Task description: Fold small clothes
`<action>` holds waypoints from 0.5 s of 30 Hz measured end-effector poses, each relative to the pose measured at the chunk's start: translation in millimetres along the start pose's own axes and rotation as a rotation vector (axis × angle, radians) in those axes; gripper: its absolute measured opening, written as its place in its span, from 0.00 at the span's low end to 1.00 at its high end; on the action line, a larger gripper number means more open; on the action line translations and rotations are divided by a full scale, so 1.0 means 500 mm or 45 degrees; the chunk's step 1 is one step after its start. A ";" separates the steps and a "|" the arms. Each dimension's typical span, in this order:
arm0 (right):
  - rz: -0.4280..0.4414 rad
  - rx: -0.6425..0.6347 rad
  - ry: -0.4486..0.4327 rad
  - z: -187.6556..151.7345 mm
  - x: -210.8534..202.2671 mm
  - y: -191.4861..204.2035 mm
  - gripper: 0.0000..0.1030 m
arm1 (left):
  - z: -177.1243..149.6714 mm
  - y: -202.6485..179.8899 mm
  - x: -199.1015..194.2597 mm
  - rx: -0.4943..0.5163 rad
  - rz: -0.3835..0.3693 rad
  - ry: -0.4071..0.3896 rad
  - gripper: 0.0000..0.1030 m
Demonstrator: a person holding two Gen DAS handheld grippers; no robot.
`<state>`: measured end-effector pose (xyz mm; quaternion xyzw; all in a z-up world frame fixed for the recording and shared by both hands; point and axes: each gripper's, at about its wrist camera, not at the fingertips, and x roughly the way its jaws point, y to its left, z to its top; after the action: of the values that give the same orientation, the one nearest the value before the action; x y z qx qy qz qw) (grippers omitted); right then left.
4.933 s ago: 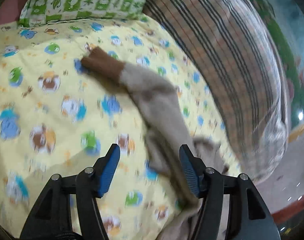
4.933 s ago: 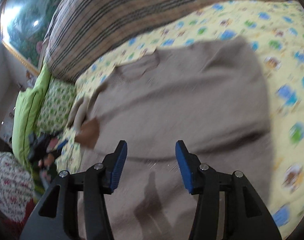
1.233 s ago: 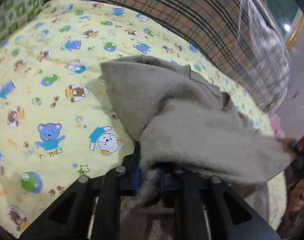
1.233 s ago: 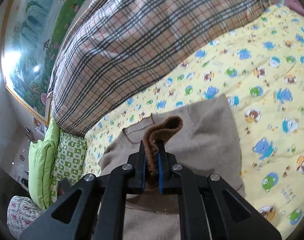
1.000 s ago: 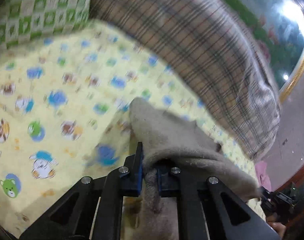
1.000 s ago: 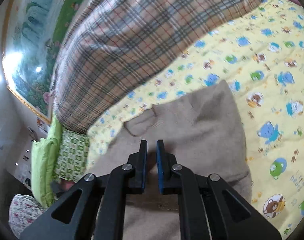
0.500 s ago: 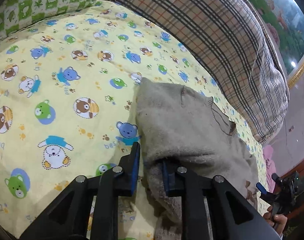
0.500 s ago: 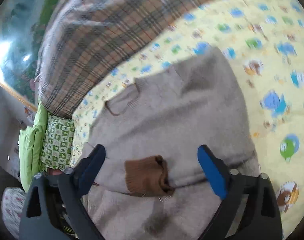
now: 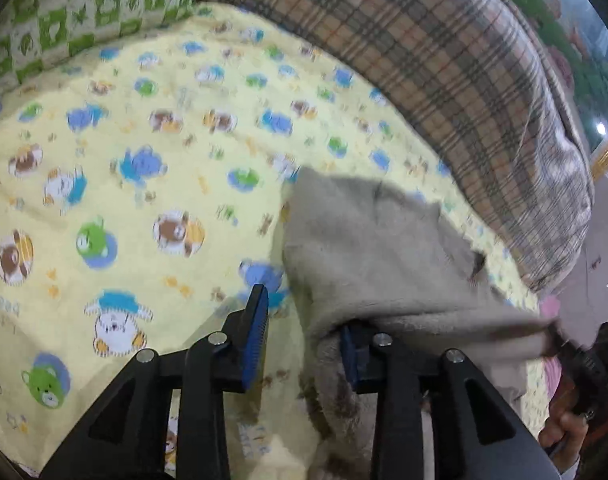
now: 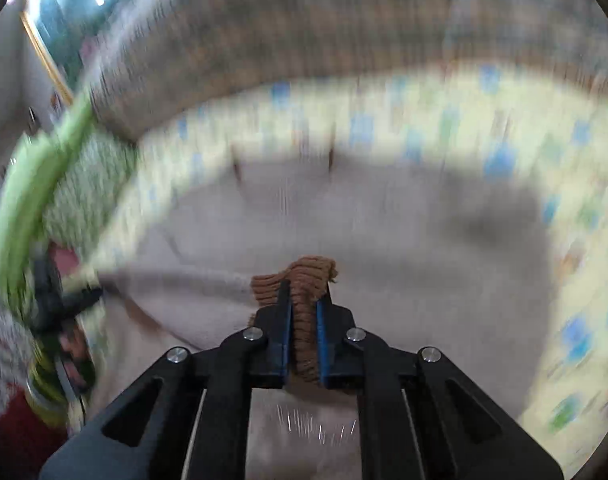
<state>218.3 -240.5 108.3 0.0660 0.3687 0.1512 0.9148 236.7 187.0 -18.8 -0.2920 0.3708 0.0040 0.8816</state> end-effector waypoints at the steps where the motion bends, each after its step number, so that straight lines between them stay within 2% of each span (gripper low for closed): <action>1: 0.008 -0.002 -0.073 0.016 -0.022 -0.001 0.10 | -0.001 -0.008 -0.001 0.020 -0.001 -0.009 0.40; 2: 0.008 -0.004 -0.166 0.034 -0.050 -0.005 0.10 | -0.004 -0.016 0.001 0.047 0.015 -0.005 0.40; 5: -0.008 -0.031 -0.198 0.017 -0.043 -0.019 0.10 | -0.021 -0.010 0.021 0.052 0.063 0.070 0.40; 6: -0.007 -0.039 -0.178 -0.001 -0.032 -0.027 0.10 | -0.026 0.002 0.025 0.030 0.041 0.102 0.40; 8: -0.069 -0.057 -0.046 -0.042 0.003 -0.046 0.11 | -0.034 0.019 0.023 0.022 -0.003 0.153 0.40; 11: -0.073 -0.032 0.099 -0.095 0.018 -0.075 0.11 | -0.044 0.025 0.006 0.089 -0.009 0.200 0.40; 15: -0.037 0.018 0.179 -0.130 -0.016 -0.099 0.16 | -0.048 0.039 -0.025 0.094 -0.051 0.274 0.39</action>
<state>178.9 -289.2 55.5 0.0564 0.4339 0.1395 0.8883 207.9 193.2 -33.8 -0.2652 0.4575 -0.0586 0.8467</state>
